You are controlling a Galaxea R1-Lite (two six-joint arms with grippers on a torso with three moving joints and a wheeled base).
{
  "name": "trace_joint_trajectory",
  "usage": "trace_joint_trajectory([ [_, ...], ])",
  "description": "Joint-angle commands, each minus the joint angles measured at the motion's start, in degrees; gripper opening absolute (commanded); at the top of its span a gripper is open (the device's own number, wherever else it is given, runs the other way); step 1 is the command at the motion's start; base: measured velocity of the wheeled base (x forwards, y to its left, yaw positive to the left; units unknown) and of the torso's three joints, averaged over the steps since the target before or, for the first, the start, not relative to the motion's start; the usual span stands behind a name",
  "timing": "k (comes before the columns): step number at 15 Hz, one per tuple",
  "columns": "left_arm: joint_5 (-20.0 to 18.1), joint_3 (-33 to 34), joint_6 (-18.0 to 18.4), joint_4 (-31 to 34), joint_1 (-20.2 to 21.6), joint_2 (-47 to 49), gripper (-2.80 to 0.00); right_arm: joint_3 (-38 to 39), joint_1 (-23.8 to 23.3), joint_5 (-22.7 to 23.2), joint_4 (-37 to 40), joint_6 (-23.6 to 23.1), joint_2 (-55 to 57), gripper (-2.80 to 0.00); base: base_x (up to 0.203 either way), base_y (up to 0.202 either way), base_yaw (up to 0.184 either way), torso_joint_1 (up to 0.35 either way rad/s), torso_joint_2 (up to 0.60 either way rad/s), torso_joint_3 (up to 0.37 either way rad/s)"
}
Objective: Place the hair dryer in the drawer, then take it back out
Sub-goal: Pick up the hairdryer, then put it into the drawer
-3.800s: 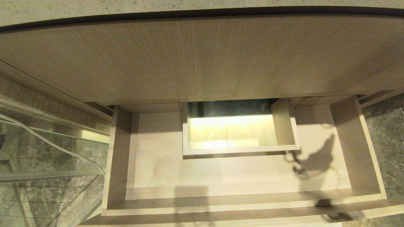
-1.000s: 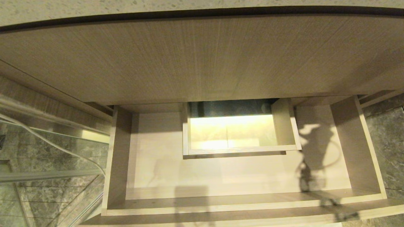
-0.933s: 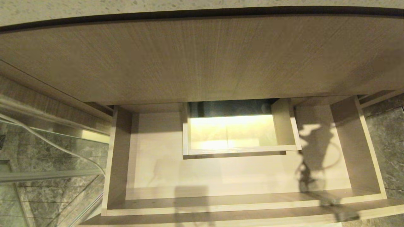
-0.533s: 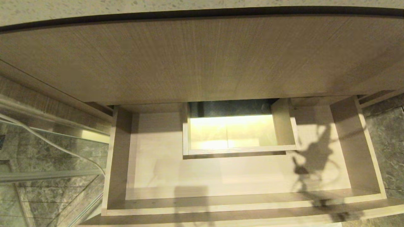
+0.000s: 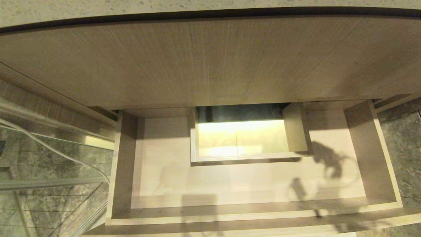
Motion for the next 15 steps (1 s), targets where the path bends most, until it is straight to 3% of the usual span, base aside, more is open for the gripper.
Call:
trace_joint_trajectory([
  [1, 0.00, 0.00, -0.02, -0.02, 0.00, 0.00, -2.80, 0.40, -0.01, -0.09, 1.29, -0.29, -7.22, -2.80, 0.000, 0.000, 0.000, 0.000, 0.00, 0.000],
  [9, 0.00, 0.00, -0.02, -0.02, 0.00, 0.00, -2.80, -2.66, -0.94, -0.41, 28.96, -0.10, -13.63, -2.80, 0.000, 0.000, 0.000, 0.000, 0.00, 0.000],
  [15, 0.00, 0.00, -0.02, -0.02, 0.00, 0.00, -2.80, 0.99, -1.33, -0.15, 51.66, 1.50, -16.02, -2.80, 0.000, 0.000, 0.000, 0.000, 0.00, 0.000],
])
